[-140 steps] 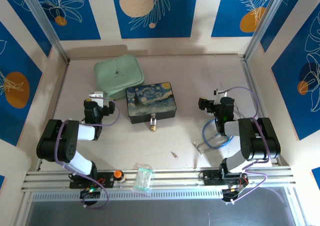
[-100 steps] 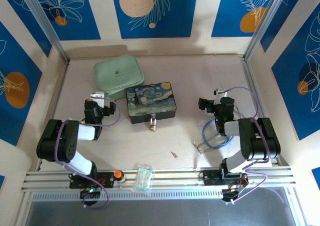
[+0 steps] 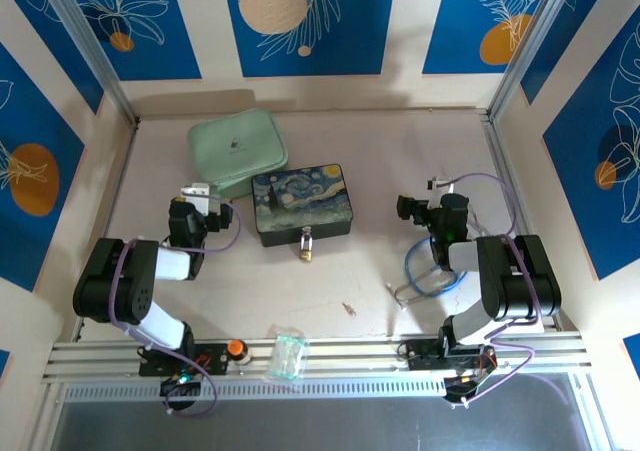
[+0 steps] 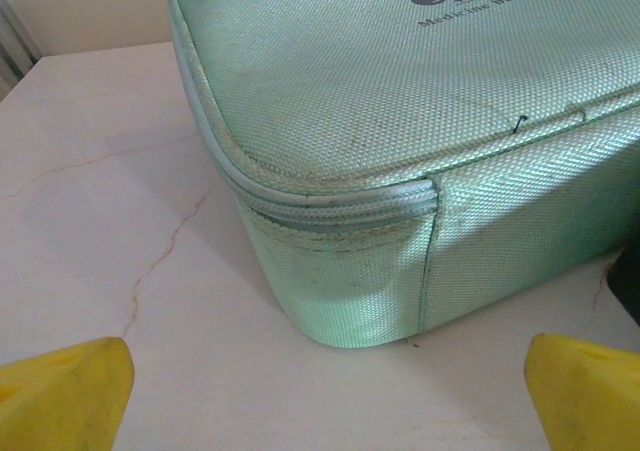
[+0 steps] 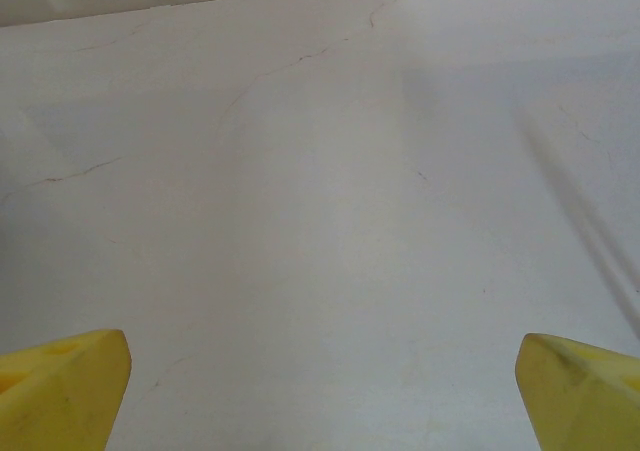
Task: Unlock a padlock with a key
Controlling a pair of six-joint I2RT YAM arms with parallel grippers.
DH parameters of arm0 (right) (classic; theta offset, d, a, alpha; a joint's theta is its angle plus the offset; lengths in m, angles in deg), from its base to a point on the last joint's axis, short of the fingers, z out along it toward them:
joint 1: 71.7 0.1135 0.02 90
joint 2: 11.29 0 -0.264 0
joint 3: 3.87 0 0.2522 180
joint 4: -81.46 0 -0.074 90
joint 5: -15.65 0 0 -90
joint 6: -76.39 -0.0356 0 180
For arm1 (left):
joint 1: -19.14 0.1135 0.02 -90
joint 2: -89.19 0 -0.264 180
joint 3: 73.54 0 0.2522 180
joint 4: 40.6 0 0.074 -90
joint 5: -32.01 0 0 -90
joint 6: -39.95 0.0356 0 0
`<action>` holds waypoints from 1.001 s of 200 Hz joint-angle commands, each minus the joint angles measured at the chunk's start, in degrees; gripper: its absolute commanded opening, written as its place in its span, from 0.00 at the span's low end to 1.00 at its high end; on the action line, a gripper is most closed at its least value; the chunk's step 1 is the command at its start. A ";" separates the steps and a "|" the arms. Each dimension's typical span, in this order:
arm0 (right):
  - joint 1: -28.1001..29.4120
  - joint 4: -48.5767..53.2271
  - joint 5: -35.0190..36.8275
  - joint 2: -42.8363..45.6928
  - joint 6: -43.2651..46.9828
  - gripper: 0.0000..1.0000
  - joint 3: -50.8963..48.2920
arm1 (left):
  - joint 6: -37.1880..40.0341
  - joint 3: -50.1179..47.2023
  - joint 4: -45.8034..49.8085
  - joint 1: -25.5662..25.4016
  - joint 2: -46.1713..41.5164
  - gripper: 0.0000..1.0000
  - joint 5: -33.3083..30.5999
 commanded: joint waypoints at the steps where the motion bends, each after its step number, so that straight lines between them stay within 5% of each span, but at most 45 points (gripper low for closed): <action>1: -0.31 -1.07 -1.15 0.45 1.27 0.99 1.36 | 1.01 0.93 -0.29 -0.17 0.31 0.99 1.30; 94: -0.57 0.66 -2.57 1.36 1.31 0.99 2.03 | 0.82 -0.13 -2.29 -0.17 -0.22 1.00 -0.11; 136: 1.22 13.92 -2.33 14.79 2.33 0.99 4.05 | -0.99 -2.32 6.80 -0.34 -15.59 0.99 -4.34; 164: 1.26 29.47 -6.40 22.17 -2.77 0.99 9.16 | -12.26 1.25 22.13 -0.32 -26.12 0.99 -4.88; 200: 1.50 37.78 -10.36 30.02 -10.25 0.99 9.12 | -29.67 -2.06 22.00 -0.24 -34.86 0.99 5.24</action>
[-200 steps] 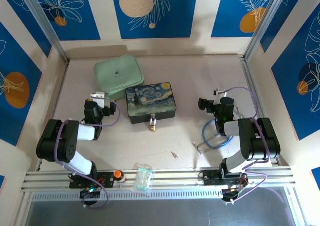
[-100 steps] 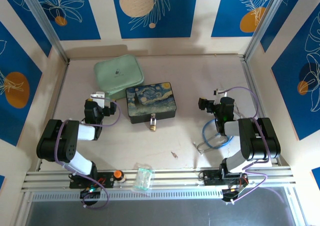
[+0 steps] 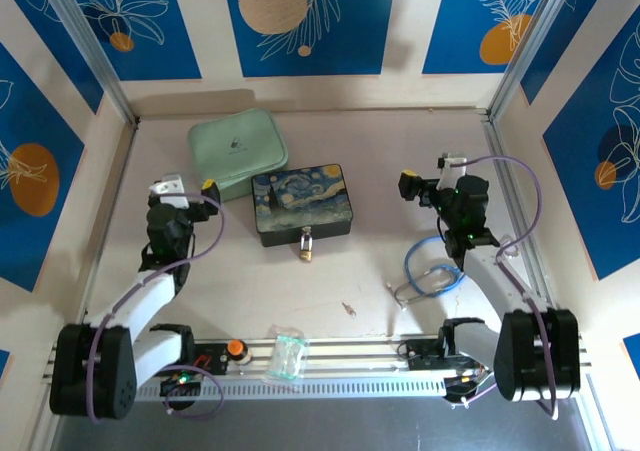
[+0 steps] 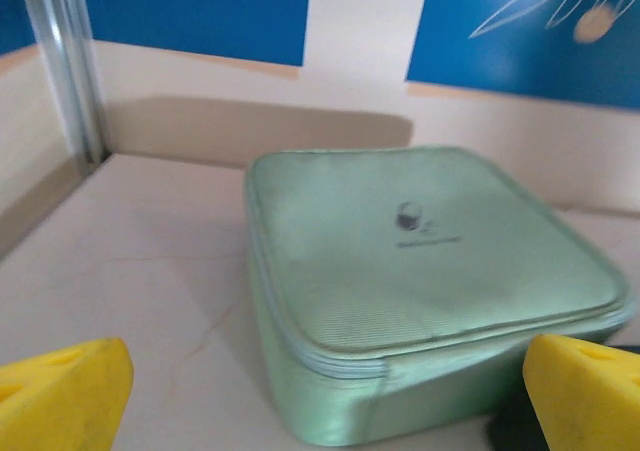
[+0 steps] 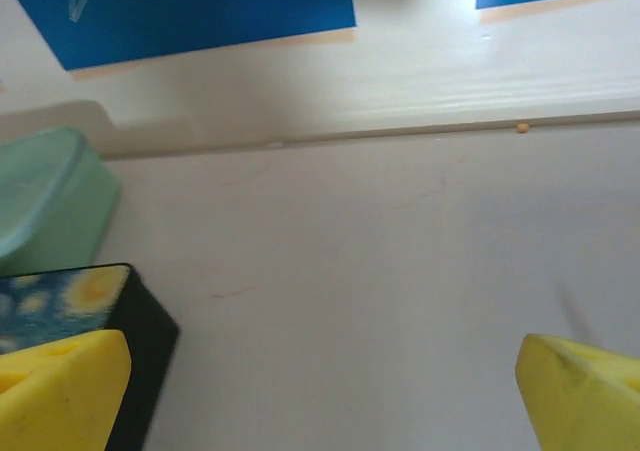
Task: Unlock a padlock with a key
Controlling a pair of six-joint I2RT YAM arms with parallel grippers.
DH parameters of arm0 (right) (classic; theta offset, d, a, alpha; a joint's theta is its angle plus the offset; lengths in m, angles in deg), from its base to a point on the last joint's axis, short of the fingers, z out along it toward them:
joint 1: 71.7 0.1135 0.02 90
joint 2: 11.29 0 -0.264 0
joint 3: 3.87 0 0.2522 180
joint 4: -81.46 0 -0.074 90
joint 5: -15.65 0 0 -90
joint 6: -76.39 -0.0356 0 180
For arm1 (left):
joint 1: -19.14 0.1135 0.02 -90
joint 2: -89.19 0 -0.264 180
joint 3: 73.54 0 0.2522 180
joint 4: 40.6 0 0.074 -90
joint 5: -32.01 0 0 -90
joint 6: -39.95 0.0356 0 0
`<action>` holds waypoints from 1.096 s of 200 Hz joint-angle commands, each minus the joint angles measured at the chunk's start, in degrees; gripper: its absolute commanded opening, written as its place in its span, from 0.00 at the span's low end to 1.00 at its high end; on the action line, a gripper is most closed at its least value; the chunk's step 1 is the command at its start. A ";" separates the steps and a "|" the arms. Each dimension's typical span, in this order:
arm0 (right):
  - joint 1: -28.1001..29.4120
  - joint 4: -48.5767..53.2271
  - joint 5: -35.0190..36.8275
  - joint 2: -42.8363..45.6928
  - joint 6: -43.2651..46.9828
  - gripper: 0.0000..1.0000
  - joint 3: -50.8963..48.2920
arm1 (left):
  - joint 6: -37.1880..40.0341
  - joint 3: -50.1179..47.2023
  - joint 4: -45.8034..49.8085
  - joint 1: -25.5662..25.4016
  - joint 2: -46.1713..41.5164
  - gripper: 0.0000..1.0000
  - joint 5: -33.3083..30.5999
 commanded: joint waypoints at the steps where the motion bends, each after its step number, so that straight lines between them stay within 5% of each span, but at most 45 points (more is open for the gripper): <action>1: 0.29 11.68 -3.69 4.31 -7.12 0.99 -0.04 | -15.29 -1.99 3.87 -0.18 -4.10 0.99 6.76; 17: -0.56 16.47 -3.71 7.17 -14.17 0.99 -0.40 | -21.41 -4.10 0.67 -0.18 -5.50 0.99 10.44; 49: -0.63 22.63 -19.48 7.56 -17.21 0.99 1.19 | -31.01 -4.19 0.00 -0.30 -5.42 0.99 19.38; 72: 6.98 33.97 -14.44 5.47 -15.69 0.99 4.82 | -34.27 -2.99 7.35 -1.95 -7.42 0.99 22.44; 100: 17.40 42.11 -7.48 3.32 -14.55 0.99 6.08 | -25.99 5.01 34.08 -12.54 -11.90 0.99 13.11; 118: 24.29 44.63 -4.34 2.47 -14.49 0.95 5.57 | -25.46 7.31 41.41 -20.11 -12.54 0.99 8.04; 170: 40.70 46.56 4.92 0.39 -19.18 0.84 1.22 | -29.92 9.19 43.89 -38.51 -6.37 0.99 0.93; 219: 49.41 43.55 7.19 -1.88 -25.36 0.77 -2.72 | -35.04 8.09 37.57 -47.59 1.14 0.99 -1.52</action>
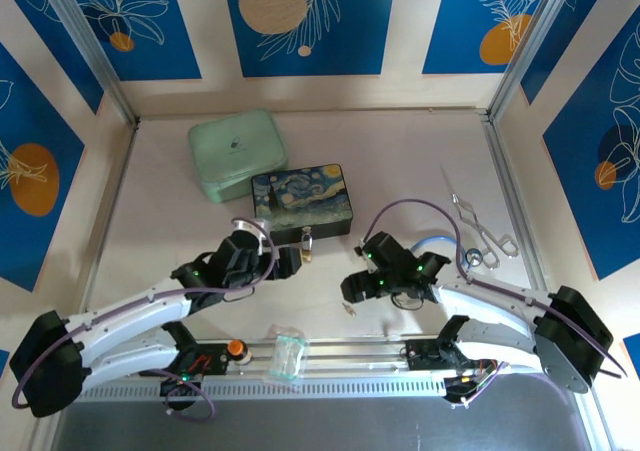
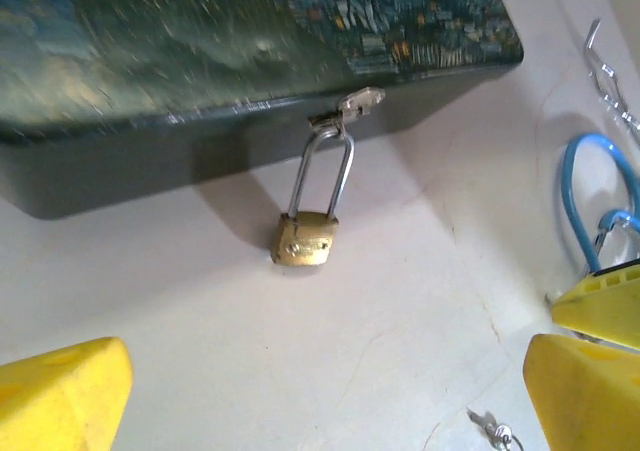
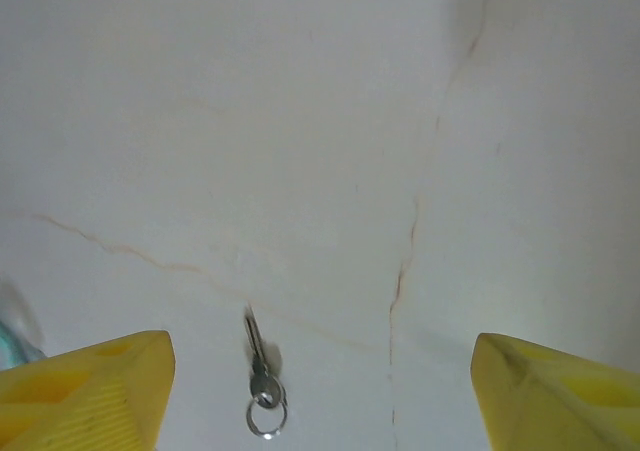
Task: Unlock a padlock with a key
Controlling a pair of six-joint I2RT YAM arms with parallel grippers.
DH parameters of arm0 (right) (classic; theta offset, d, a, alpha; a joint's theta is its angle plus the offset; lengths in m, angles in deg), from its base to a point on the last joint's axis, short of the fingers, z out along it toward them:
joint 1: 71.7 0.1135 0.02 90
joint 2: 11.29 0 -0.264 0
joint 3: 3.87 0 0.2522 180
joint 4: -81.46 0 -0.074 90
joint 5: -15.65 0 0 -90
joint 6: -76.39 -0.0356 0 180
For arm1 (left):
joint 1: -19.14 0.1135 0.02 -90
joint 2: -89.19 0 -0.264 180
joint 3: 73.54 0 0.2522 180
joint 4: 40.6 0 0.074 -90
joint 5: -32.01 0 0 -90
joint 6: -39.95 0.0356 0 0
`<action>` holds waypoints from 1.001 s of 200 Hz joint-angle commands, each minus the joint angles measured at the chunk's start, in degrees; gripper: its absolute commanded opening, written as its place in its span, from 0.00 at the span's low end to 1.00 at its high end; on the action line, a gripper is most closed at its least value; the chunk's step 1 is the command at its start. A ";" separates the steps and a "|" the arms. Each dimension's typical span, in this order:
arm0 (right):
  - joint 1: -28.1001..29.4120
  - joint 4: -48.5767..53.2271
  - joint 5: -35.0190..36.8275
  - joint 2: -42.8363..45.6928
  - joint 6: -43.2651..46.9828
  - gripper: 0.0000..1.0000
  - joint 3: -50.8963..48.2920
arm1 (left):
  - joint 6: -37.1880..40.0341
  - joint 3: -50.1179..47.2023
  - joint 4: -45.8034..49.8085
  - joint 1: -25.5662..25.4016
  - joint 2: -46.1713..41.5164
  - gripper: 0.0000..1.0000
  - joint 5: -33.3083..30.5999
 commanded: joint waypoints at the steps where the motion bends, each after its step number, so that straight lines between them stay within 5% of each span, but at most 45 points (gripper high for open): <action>1: 3.03 -0.21 2.74 -1.08 -4.42 0.77 -1.00 | -3.25 0.67 -2.72 -3.43 2.91 0.99 -3.39; 40: 7.46 -1.57 3.81 -4.93 -4.91 0.65 -0.26 | -5.41 1.76 -2.16 -9.07 5.99 0.99 -6.52; 104: 15.98 3.12 10.30 -12.34 -8.02 0.44 4.17 | -8.72 -0.51 0.53 -9.76 0.35 0.99 -10.50; 200: 22.33 5.76 13.56 -16.47 -12.80 0.40 7.87 | -11.08 -3.58 1.09 -9.76 -3.29 0.99 -11.96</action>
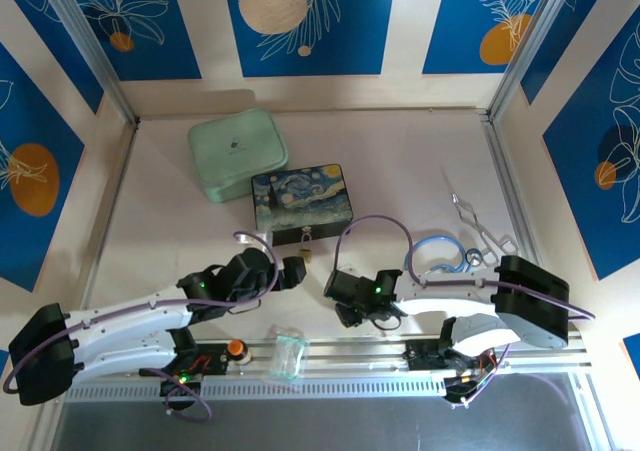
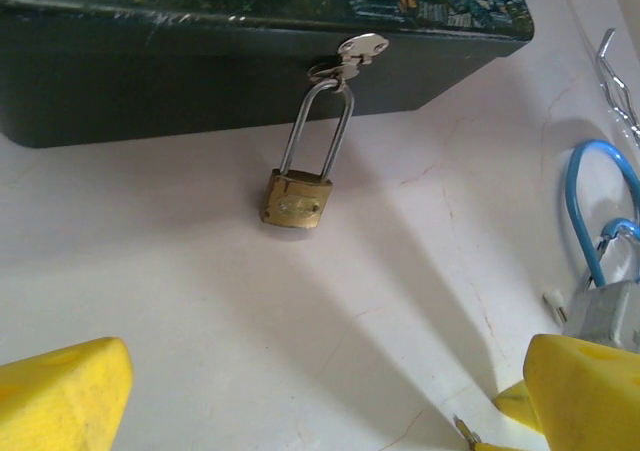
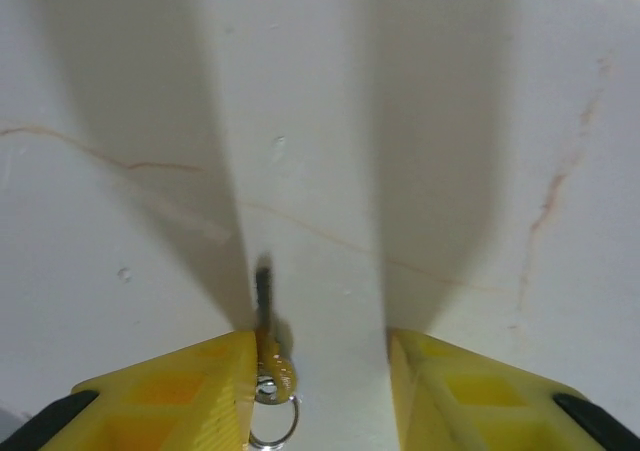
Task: Unlock a padlock with a key
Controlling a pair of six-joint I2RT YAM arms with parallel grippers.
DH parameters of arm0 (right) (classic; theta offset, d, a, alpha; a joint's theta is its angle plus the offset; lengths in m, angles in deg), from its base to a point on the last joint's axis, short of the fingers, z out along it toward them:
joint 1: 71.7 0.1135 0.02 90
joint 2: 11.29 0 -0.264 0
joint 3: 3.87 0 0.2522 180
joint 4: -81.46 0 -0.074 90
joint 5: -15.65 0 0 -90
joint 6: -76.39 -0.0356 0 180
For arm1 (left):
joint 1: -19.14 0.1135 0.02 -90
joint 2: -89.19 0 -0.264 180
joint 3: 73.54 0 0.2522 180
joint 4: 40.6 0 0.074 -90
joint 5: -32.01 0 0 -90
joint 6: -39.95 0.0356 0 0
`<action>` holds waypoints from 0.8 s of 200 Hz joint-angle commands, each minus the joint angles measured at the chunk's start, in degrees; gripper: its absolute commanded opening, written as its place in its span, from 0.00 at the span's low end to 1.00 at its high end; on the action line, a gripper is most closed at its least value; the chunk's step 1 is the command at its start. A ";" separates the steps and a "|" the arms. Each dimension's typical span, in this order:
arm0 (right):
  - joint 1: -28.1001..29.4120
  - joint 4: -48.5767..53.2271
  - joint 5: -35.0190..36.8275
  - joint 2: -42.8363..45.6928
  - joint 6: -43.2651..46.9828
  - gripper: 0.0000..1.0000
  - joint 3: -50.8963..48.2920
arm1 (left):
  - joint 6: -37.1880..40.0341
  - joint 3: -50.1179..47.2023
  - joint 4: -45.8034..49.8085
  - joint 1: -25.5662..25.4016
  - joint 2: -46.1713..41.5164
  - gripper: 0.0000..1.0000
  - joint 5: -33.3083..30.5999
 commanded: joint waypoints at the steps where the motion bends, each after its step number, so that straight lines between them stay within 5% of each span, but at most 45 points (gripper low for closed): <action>1: 0.95 1.70 -1.15 -1.17 -2.67 0.40 1.71 | -1.43 -1.34 0.77 -0.45 -1.34 0.99 -1.68; 79: 0.65 2.00 -2.95 4.80 -4.53 0.39 0.76 | -1.53 -2.26 1.55 -0.48 -2.95 0.99 -3.22; 160: 4.52 5.39 0.73 -5.05 -5.50 0.33 4.79 | -1.86 -2.97 0.98 -0.41 -2.88 0.99 -3.65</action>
